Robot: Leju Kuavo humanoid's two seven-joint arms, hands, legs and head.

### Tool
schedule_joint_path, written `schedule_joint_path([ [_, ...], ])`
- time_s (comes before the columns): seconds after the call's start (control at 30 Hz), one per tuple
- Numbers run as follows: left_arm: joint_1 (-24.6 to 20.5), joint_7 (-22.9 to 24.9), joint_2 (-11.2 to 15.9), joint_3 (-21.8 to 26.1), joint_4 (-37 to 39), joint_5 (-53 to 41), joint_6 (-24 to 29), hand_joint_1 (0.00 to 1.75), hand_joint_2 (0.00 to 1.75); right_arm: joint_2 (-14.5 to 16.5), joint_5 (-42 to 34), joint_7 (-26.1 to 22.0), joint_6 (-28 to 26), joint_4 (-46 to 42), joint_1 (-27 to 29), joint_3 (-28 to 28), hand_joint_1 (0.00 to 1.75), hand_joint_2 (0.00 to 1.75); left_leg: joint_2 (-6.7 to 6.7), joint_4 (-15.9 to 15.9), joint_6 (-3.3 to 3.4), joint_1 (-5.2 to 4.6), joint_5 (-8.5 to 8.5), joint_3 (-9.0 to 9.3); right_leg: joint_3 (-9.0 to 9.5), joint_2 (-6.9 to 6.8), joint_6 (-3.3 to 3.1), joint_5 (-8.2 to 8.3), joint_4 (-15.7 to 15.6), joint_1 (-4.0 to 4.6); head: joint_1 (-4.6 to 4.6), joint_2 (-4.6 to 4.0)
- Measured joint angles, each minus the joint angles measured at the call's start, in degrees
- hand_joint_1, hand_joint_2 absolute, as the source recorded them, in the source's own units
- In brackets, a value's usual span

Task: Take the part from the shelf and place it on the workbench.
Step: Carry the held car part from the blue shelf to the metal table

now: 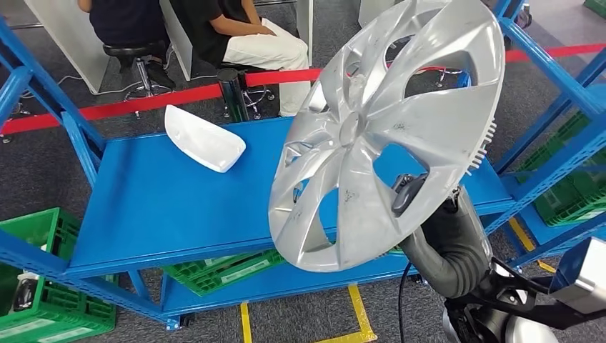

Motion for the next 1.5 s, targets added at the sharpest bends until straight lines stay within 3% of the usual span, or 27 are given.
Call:
schedule_joint_path([
  [0.07,0.01,0.01,-0.01,0.00,-0.01,-0.05,0.00,0.00,1.75,0.16,0.45,-0.67,0.00,-0.19,0.34,-0.07,1.75,1.75,0.21,3.27,-0.35,0.15,-3.52,-1.39,-0.90,-0.20,-1.17,0.80,-0.09,0.05,-0.71,0.00],
  [0.13,0.01,-0.01,-0.05,0.00,-0.02,-0.09,0.00,0.00,1.75,0.40,0.83,-1.06,-0.01,-0.36,0.73,-0.10,1.75,1.75,0.24,10.33,-0.43,0.16,-8.79,-3.58,-1.96,-0.32,-1.76,1.56,-0.07,0.40,-1.49,0.00],
  [0.17,0.01,-0.01,-0.07,0.00,-0.03,-0.10,0.00,0.00,1.75,0.54,0.92,-1.12,-0.01,-0.39,0.91,-0.09,1.75,1.75,0.20,13.57,-0.42,0.15,-10.48,-4.31,-2.53,-0.36,-1.89,1.95,-0.03,0.61,-1.69,0.00],
  [0.2,0.00,-0.02,-0.09,0.00,-0.04,-0.11,0.00,0.00,1.75,0.66,0.95,-1.15,-0.02,-0.38,1.07,-0.08,1.75,1.75,0.16,15.25,-0.34,0.10,-10.99,-4.22,-3.09,-0.37,-1.93,2.34,0.04,0.81,-1.78,0.00],
  [0.23,0.00,-0.01,-0.09,0.00,-0.04,-0.14,0.00,0.00,1.75,0.76,0.96,-1.16,-0.02,-0.38,1.25,-0.07,1.75,1.75,0.13,14.85,-0.15,0.00,-10.39,-3.08,-3.63,-0.37,-1.92,2.68,0.15,0.96,-1.80,0.00],
  [0.27,-0.02,-0.01,-0.07,0.00,-0.04,-0.16,0.00,0.00,1.75,0.84,0.97,-1.22,-0.02,-0.38,1.42,-0.07,1.75,1.75,0.10,12.37,0.13,-0.14,-9.00,-0.88,-4.07,-0.36,-1.85,2.96,0.28,1.05,-1.84,0.00],
  [0.37,-0.16,0.01,0.08,0.00,-0.04,-0.30,0.01,0.00,1.75,0.95,1.26,-1.69,-0.08,-0.41,1.72,-0.14,1.75,1.75,-0.20,1.37,1.16,-0.63,-6.22,6.81,-4.87,-0.35,-1.23,3.68,0.64,1.23,-1.98,0.00],
  [0.43,-0.19,0.01,0.16,0.00,-0.04,-0.42,0.04,0.00,1.75,1.10,1.99,-2.03,-0.28,-0.50,1.78,-0.33,1.75,1.75,-0.36,-1.20,1.65,-0.94,-6.30,8.06,-5.11,-0.37,-0.54,4.34,0.64,1.25,-1.90,0.00],
  [0.5,-0.17,-0.03,0.20,0.00,-0.03,-0.51,0.13,0.00,1.75,1.22,3.02,-2.15,-0.72,-0.70,1.75,-0.56,1.75,1.75,-0.32,-1.51,2.32,-0.98,-5.54,7.45,-5.32,-0.28,0.18,4.56,0.69,1.12,-1.80,0.00],
  [0.53,-0.22,-0.09,0.26,0.00,-0.03,-0.56,0.21,0.00,1.75,1.27,3.55,-2.10,-1.01,-0.79,1.64,-0.70,1.75,1.75,-0.24,-1.65,2.81,-0.94,-4.99,7.03,-5.70,-0.23,0.46,3.47,1.51,1.03,-1.66,0.00],
  [0.6,-0.35,-0.27,0.41,0.00,-0.04,-0.65,0.39,0.00,1.75,1.33,4.31,-1.85,-1.62,-0.85,1.27,-0.99,1.75,1.75,-0.07,-1.82,3.56,-0.93,-3.80,5.93,-7.16,-0.16,0.85,-1.33,6.35,0.90,-1.22,0.00],
  [0.67,-0.36,-0.56,0.52,0.00,-0.05,-0.70,0.55,0.00,1.75,1.37,4.53,-1.61,-2.02,-0.79,0.84,-1.21,1.75,1.75,-0.04,-1.69,3.92,-1.22,-2.71,4.45,-8.63,-0.18,1.04,-6.05,13.57,0.86,-0.69,0.00],
  [0.7,-0.35,-0.79,0.55,0.00,-0.07,-0.73,0.65,0.00,1.75,1.39,4.54,-1.55,-2.20,-0.71,0.68,-1.31,1.75,1.75,-0.03,-1.59,4.00,-1.38,-2.18,3.68,-8.71,-0.18,1.04,-6.82,15.92,0.88,-0.51,0.00],
  [0.73,-0.34,-1.11,0.57,0.00,-0.11,-0.75,0.79,0.00,1.75,1.40,4.55,-1.55,-2.40,-0.58,0.50,-1.42,1.75,1.75,-0.02,-1.45,4.03,-1.55,-1.67,2.88,-7.95,-0.18,0.93,-6.29,16.35,0.88,-0.33,0.00],
  [0.77,-0.34,-1.47,0.58,0.00,-0.15,-0.78,0.96,0.00,1.75,1.43,4.57,-1.59,-2.65,-0.45,0.30,-1.54,1.75,1.75,-0.02,-1.31,4.02,-1.71,-1.20,2.14,-6.25,-0.17,0.70,-4.84,14.61,0.91,-0.16,0.00],
  [0.83,-0.35,-1.95,0.61,0.00,-0.24,-0.81,1.22,0.00,1.75,1.50,4.67,-1.84,-3.09,-0.27,-0.11,-1.89,1.75,1.75,0.00,-1.08,3.84,-2.01,-0.34,1.02,-0.92,-0.17,-0.15,-2.10,6.79,1.15,0.13,0.00],
  [0.9,-0.37,-1.94,0.67,0.01,-0.29,-0.78,1.34,0.00,1.75,1.60,4.85,-2.34,-3.38,-0.23,-0.39,-2.27,1.75,1.75,0.13,-0.98,3.39,-2.16,0.55,0.30,3.04,-0.15,-0.90,-1.60,-0.14,1.53,0.12,0.00],
  [1.0,-0.31,-0.75,1.02,0.05,-0.32,-0.46,1.61,0.00,1.75,1.72,5.40,-3.19,-3.83,-0.21,-0.60,-2.50,1.75,1.75,0.43,-0.95,2.36,-1.97,1.67,-0.53,3.25,-0.27,-1.54,-1.00,-2.49,1.82,0.11,0.00],
  [1.07,-0.26,0.43,1.34,0.27,-0.39,-0.09,1.87,0.00,1.75,1.80,5.70,-3.52,-4.36,-0.24,-0.54,-2.54,1.75,1.75,0.34,1.17,1.74,-1.82,-1.06,-1.56,2.27,-0.54,-2.19,0.28,-2.90,1.60,-0.22,0.00],
  [1.17,-0.25,1.33,1.68,0.83,-0.56,0.18,2.08,0.00,1.75,1.95,5.85,-3.71,-4.89,-0.27,-0.30,-2.66,1.75,1.75,0.07,10.85,0.87,-1.26,-9.09,-4.04,-0.07,-0.75,-2.62,2.06,-2.75,1.47,-1.26,0.00],
  [1.2,-0.25,1.49,1.80,0.95,-0.60,0.21,2.09,0.00,1.75,1.98,5.86,-3.76,-4.99,-0.26,-0.21,-2.73,1.75,1.75,0.03,13.62,0.63,-1.06,-10.01,-4.27,-0.98,-0.81,-2.53,2.64,-2.59,1.45,-1.46,0.00],
  [1.23,-0.26,1.74,1.90,1.02,-0.63,0.26,2.10,0.00,1.75,2.02,5.89,-3.83,-5.15,-0.25,-0.10,-2.80,1.75,1.75,0.03,15.00,0.42,-0.89,-9.58,-3.84,-1.95,-0.86,-2.39,3.22,-2.35,1.42,-1.60,0.00],
  [1.27,-0.26,2.13,1.98,1.10,-0.66,0.33,2.09,0.00,1.75,2.07,5.96,-3.96,-5.36,-0.25,0.10,-2.89,1.75,1.75,0.03,14.54,0.26,-0.73,-8.04,-2.50,-2.94,-0.89,-2.20,3.72,-2.02,1.36,-1.69,0.00],
  [1.33,-0.32,3.10,2.12,1.27,-0.70,0.48,2.05,0.00,1.75,2.18,6.28,-4.37,-5.90,-0.43,0.85,-3.10,1.75,1.75,-0.04,8.72,0.08,-0.42,-5.39,2.85,-4.75,-0.91,-1.67,4.52,-1.14,1.25,-1.85,0.00],
  [1.4,-0.38,3.66,2.27,1.36,-0.79,0.52,1.98,0.00,1.75,2.22,6.81,-4.65,-6.40,-0.95,1.73,-3.39,1.75,1.75,-0.28,1.08,0.39,-0.43,-5.98,8.33,-5.93,-0.98,-1.02,5.18,-0.23,1.26,-1.91,0.00],
  [1.43,-0.41,3.74,2.33,1.37,-0.83,0.52,1.95,0.00,1.75,2.22,7.08,-4.68,-6.57,-1.22,2.11,-3.51,1.75,1.75,-0.46,-1.19,0.64,-0.54,-6.80,9.70,-6.28,-1.03,-0.68,5.59,0.03,1.26,-1.87,0.00],
  [1.5,-0.36,3.83,2.37,1.38,-0.87,0.52,1.88,0.00,1.75,2.23,7.42,-4.71,-6.74,-1.64,2.74,-3.73,1.75,1.75,-0.60,-2.30,1.49,-0.68,-7.00,9.52,-6.82,-1.05,0.02,6.29,0.28,1.08,-1.74,0.00],
])
